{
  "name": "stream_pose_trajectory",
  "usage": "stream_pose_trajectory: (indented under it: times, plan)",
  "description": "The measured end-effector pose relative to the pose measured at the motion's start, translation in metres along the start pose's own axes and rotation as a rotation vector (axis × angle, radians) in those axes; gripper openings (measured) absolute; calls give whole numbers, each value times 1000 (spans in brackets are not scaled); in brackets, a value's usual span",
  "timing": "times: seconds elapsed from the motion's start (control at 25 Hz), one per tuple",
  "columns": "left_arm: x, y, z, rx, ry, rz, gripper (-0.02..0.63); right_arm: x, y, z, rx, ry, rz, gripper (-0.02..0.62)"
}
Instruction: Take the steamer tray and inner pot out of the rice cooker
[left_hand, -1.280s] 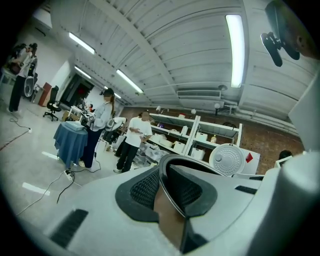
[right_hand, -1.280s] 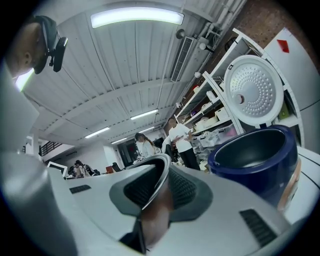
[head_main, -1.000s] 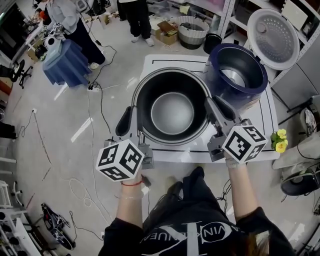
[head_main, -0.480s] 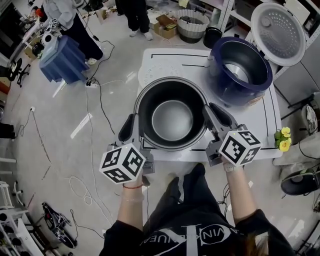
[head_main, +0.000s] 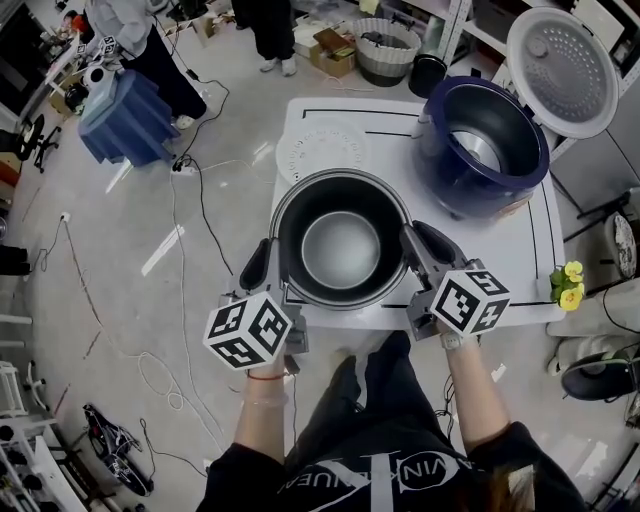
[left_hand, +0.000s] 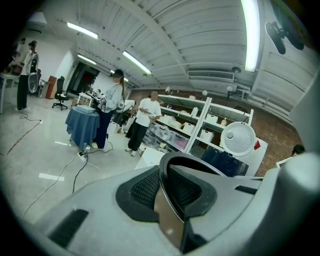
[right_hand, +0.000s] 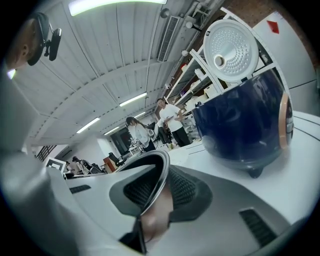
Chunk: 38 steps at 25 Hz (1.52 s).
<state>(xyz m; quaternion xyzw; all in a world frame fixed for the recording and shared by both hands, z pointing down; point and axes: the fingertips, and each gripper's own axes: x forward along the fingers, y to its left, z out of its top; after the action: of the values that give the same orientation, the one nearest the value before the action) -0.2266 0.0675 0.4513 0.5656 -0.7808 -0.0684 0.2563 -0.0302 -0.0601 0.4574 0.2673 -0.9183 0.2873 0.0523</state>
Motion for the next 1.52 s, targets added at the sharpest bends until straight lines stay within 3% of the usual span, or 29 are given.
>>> stream_pose_trajectory:
  times: [0.76,1.0,1.24,1.52]
  plan:
    - [7,7,-5,7,9,-22,54,6,-3,-6,-16,13,26,80]
    - [10,4,-4,70,23,-18,52,3,-2,-1,-119,24,19,91]
    - [6,-5,21,231,-49,15,52,-5,0,20,-175,-29,26,91]
    - [13,-52,51,251,-117,-106,46,-22,3,45,-207,-91,23,39]
